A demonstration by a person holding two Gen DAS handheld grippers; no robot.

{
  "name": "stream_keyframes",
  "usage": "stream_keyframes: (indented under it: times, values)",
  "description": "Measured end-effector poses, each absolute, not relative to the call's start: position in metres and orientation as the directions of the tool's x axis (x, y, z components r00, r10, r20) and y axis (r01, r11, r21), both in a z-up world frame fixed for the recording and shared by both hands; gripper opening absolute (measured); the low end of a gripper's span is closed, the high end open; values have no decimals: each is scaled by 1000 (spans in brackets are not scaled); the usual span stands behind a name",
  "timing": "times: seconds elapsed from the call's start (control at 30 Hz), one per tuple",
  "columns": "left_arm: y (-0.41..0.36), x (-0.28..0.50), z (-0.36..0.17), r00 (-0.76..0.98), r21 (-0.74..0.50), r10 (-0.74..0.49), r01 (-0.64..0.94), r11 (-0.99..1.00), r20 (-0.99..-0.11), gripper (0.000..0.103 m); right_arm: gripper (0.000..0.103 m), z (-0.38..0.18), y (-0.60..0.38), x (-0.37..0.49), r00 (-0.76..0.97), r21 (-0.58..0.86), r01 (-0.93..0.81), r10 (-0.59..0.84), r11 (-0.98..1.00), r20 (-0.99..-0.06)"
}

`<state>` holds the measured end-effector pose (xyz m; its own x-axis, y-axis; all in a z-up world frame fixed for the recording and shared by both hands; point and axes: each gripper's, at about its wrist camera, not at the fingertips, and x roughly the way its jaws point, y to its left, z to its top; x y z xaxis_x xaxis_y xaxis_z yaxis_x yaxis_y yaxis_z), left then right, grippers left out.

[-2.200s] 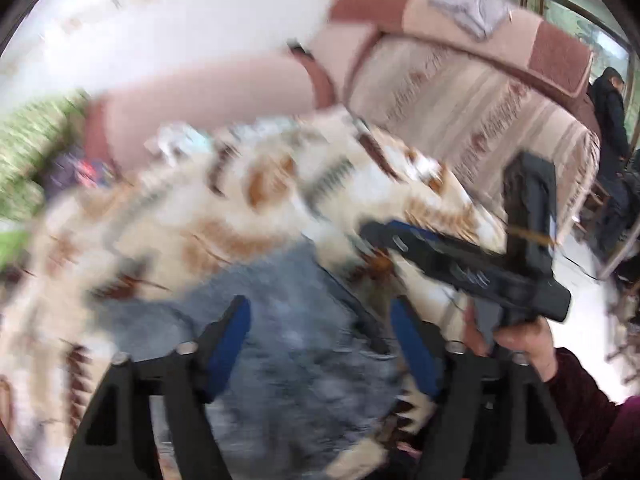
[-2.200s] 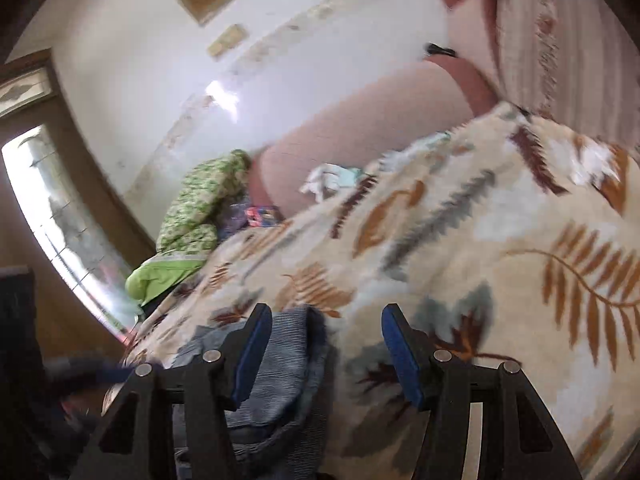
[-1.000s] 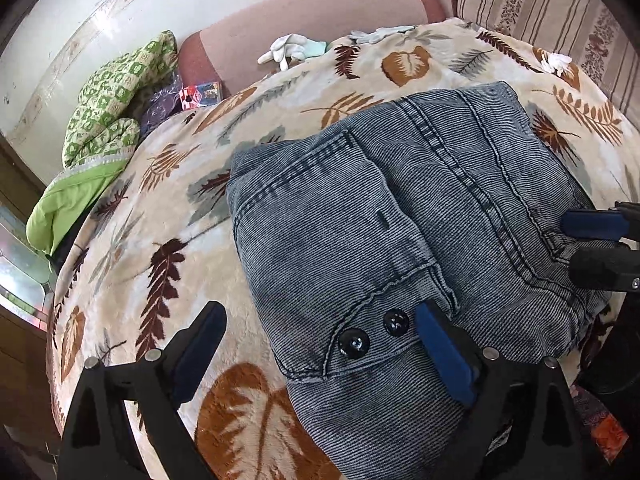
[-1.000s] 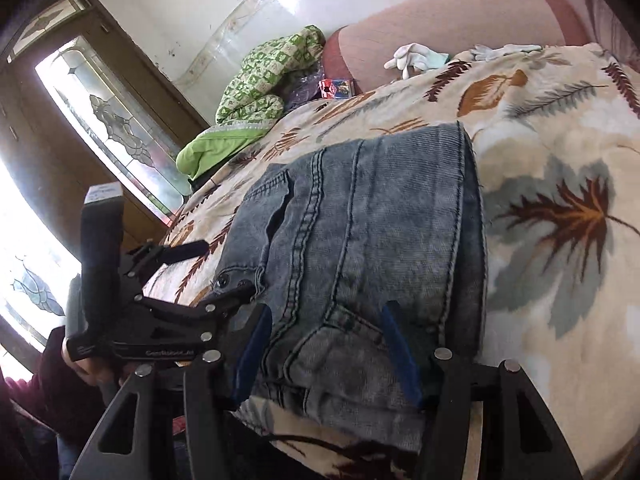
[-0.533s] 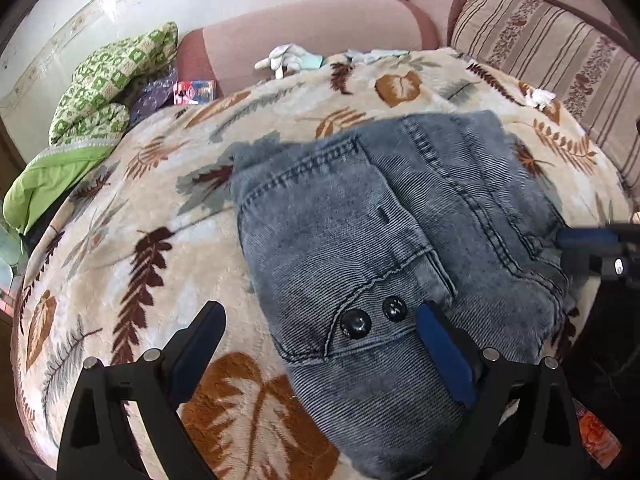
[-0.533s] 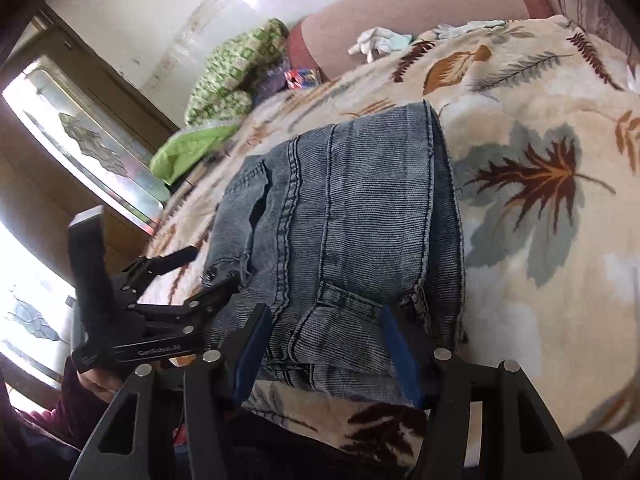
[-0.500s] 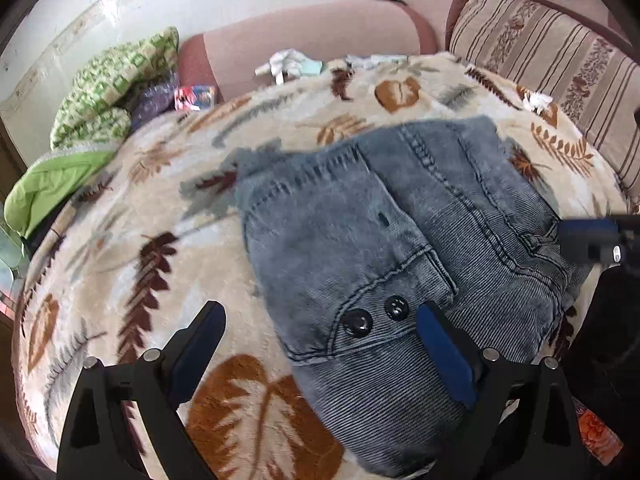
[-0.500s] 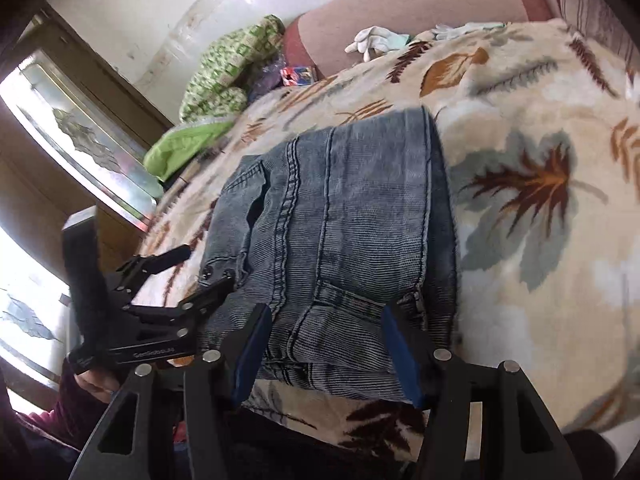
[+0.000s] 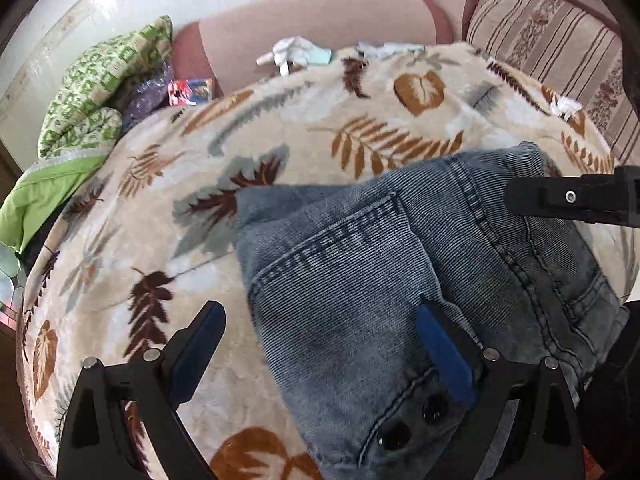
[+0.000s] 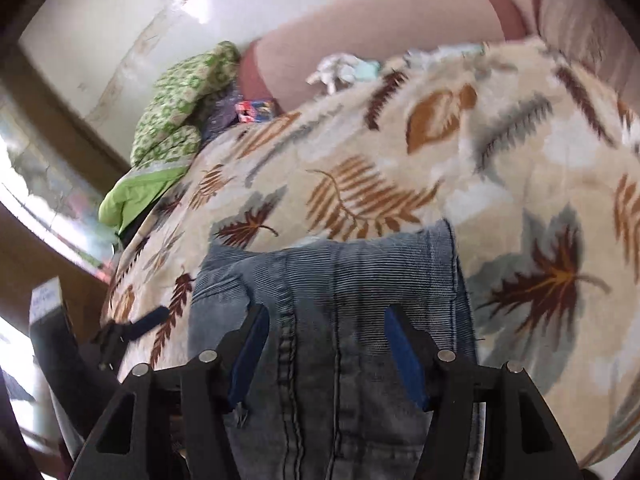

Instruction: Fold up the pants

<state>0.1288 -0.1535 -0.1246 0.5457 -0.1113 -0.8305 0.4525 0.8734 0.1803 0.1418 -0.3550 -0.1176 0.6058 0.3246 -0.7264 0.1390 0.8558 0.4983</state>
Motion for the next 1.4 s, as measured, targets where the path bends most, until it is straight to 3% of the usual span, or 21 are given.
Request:
stream_keyframes:
  times: [0.07, 0.23, 0.37, 0.67, 1.03, 1.27, 1.4]
  values:
    - [-155, 133, -130, 555, 194, -100, 446, 874, -826, 103, 64, -139, -362, 151, 573, 542, 186, 358, 819, -737]
    - [-152, 144, -140, 507, 145, -119, 450, 881, -854, 103, 65, -158, -371, 154, 568, 595, 196, 404, 780, -717]
    - [-159, 143, -141, 523, 188, -89, 455, 871, -848, 103, 65, -164, -369, 156, 573, 575, 179, 390, 798, -720]
    - [-138, 136, -127, 475, 97, -113, 396, 913, -873, 103, 65, -145, -364, 141, 584, 537, 162, 358, 828, -729]
    - [-111, 91, -79, 577, 114, -123, 357, 927, -808, 103, 65, -79, -378, 72, 693, 490, 34, 333, 871, -639]
    - [-125, 52, -90, 554, 149, -150, 458, 876, -819, 103, 65, -82, -360, 46, 665, 478, -78, 402, 875, -629]
    - [-129, 48, -114, 532, 168, -126, 470, 867, -837, 103, 65, -104, -347, 46, 601, 472, -92, 427, 877, -676]
